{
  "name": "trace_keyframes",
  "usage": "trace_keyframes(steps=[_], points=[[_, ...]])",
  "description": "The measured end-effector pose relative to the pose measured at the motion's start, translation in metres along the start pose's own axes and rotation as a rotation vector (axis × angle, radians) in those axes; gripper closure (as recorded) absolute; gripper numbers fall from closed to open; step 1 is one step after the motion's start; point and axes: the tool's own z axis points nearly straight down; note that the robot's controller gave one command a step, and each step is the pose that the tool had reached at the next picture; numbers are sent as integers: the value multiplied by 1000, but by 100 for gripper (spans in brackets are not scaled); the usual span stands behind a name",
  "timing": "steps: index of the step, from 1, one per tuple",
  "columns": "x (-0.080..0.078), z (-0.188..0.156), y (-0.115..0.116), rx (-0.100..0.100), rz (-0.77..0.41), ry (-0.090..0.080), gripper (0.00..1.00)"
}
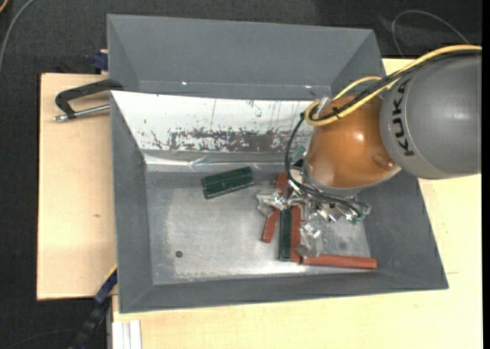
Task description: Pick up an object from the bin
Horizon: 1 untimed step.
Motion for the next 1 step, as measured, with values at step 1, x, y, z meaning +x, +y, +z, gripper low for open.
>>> trace_keyframes(steps=[1], points=[[-4,-5,-2,6,0,-12,100]])
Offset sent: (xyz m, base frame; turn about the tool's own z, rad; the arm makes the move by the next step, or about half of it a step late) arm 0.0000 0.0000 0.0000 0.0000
